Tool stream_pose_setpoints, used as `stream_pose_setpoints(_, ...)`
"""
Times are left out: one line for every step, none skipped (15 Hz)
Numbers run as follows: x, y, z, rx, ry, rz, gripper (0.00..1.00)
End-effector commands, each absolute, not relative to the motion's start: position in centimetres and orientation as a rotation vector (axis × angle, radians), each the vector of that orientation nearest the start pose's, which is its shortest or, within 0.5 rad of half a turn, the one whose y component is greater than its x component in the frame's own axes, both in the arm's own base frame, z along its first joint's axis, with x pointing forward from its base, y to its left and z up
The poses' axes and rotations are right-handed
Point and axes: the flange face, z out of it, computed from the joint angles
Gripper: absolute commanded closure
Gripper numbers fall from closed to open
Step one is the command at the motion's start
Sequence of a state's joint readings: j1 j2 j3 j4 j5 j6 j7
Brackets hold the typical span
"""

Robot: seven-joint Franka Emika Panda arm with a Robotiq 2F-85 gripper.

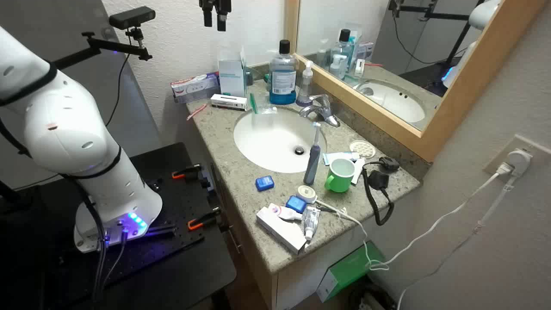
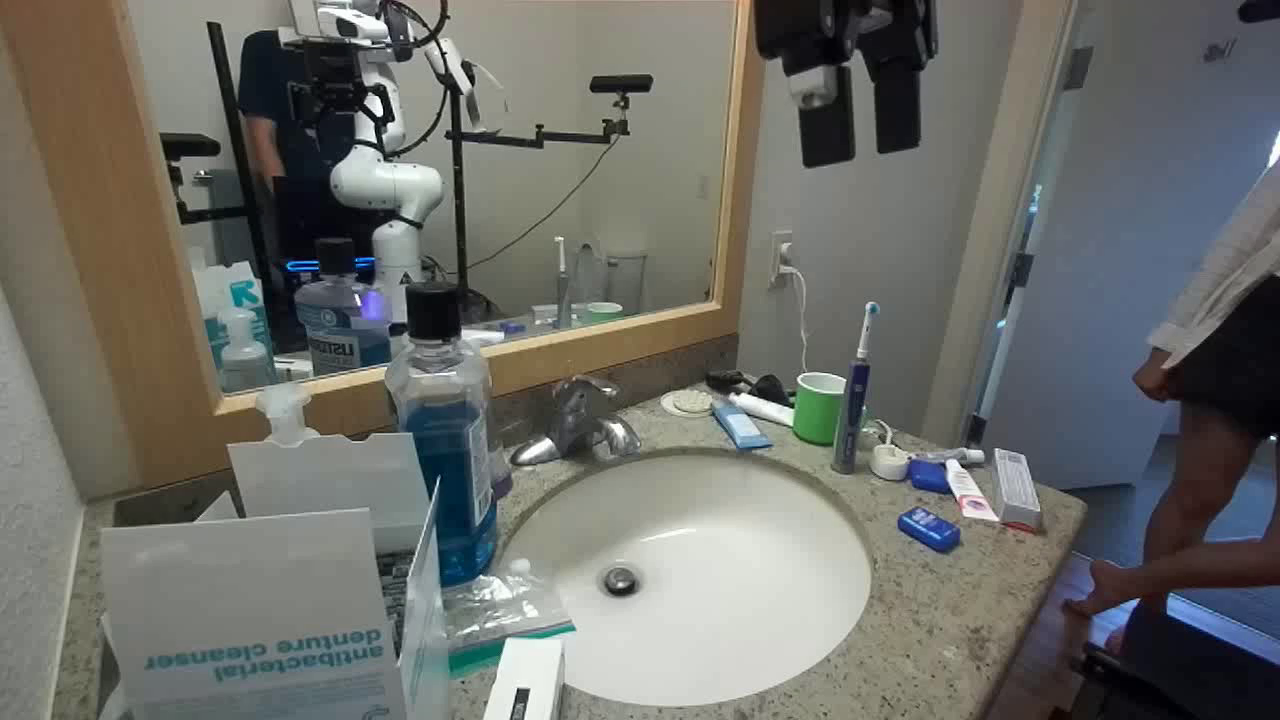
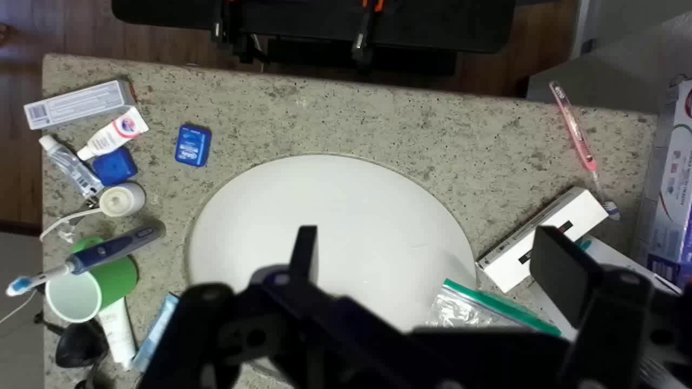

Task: Put the electric toothbrush to charge

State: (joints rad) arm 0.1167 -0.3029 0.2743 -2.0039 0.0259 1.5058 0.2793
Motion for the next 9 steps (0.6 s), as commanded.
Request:
stream_pose_setpoints(40.5,18.5,56.4,-3.244,-0.147,0.289,0.00)
stream_pose_setpoints(40.5,18.5,56.4,-3.244,-0.147,0.289,0.00)
stream_pose_setpoints(40.5,18.4,56.2,-3.241,-0.129,0.275,0.00)
stream_pose_setpoints(40.6,18.2,55.9,-3.237,-0.110,0.250,0.00)
stream_pose_setpoints(40.8,18.1,55.6,-3.220,-0.083,0.217,0.00)
stream_pose_setpoints(41.0,17.9,55.2,-3.206,-0.062,0.185,0.00)
stream_pose_setpoints(41.4,17.7,54.6,-3.198,-0.031,0.146,0.00)
stream_pose_setpoints(41.8,17.5,53.8,-3.186,-0.006,0.119,0.00)
stream_pose_setpoints(42.2,17.2,52.9,-3.177,0.037,0.082,0.00)
